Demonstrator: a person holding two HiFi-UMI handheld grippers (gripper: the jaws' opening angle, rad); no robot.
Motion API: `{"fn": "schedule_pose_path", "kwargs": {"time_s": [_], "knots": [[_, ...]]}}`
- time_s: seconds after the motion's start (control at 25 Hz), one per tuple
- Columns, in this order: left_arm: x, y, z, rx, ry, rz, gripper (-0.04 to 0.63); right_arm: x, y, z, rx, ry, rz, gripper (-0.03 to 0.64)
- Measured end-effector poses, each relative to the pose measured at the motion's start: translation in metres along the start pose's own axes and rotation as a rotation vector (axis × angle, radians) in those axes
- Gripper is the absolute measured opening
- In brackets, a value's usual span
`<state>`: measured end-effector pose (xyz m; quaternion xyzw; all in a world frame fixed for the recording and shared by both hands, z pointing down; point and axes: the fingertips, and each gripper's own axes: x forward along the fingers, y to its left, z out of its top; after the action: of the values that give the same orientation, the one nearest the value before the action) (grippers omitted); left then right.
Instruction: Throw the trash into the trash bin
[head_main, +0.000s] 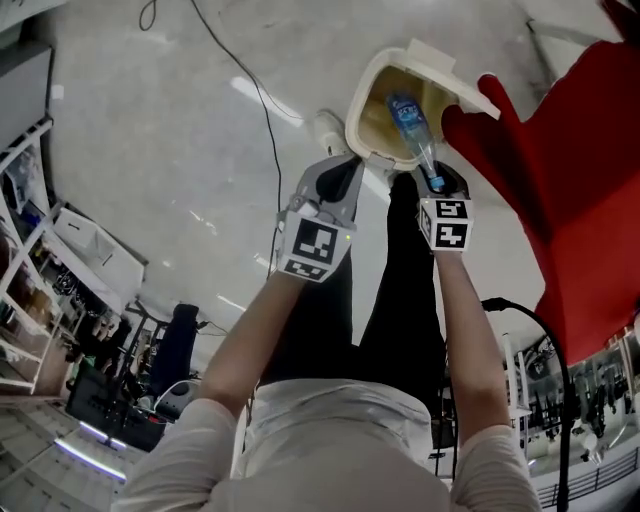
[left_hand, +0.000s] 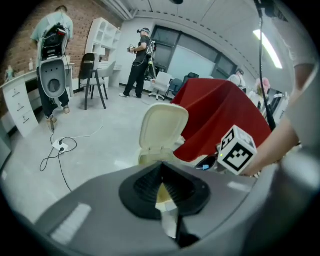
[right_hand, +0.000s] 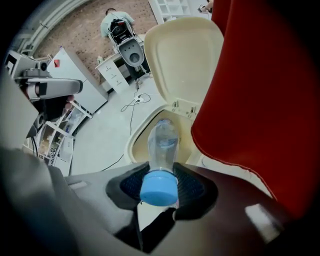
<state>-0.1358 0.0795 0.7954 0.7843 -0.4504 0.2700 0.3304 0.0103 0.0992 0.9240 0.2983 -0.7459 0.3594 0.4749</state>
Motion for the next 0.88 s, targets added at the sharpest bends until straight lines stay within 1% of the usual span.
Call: {"fn": "schedule_pose_path", "kwargs": {"time_s": [0.16, 0.4, 0.64, 0.76, 0.8, 0.88], "knots": [[0.014, 0.004, -0.021, -0.014, 0.021, -0.003, 0.005, 0.034, -0.004, -0.012, -0.007, 0.045, 0.000, 0.143], [0.018, 0.008, -0.047, -0.034, 0.049, -0.001, 0.005, 0.056, -0.003, -0.018, -0.009, 0.079, 0.010, 0.143], [0.018, 0.012, -0.059, -0.055, 0.052, 0.004, 0.005, 0.067, 0.004, -0.024, -0.009, 0.135, 0.012, 0.149], [0.016, 0.009, -0.062, -0.056, 0.051, 0.003, 0.005, 0.068, 0.007, -0.025, -0.020, 0.139, 0.013, 0.157], [0.016, 0.008, -0.063, -0.057, 0.050, 0.003, 0.005, 0.069, 0.009, -0.026, -0.024, 0.140, 0.018, 0.173], [0.016, 0.006, -0.066, -0.059, 0.048, 0.006, 0.005, 0.071, 0.011, -0.028, -0.028, 0.140, 0.028, 0.173]]}}
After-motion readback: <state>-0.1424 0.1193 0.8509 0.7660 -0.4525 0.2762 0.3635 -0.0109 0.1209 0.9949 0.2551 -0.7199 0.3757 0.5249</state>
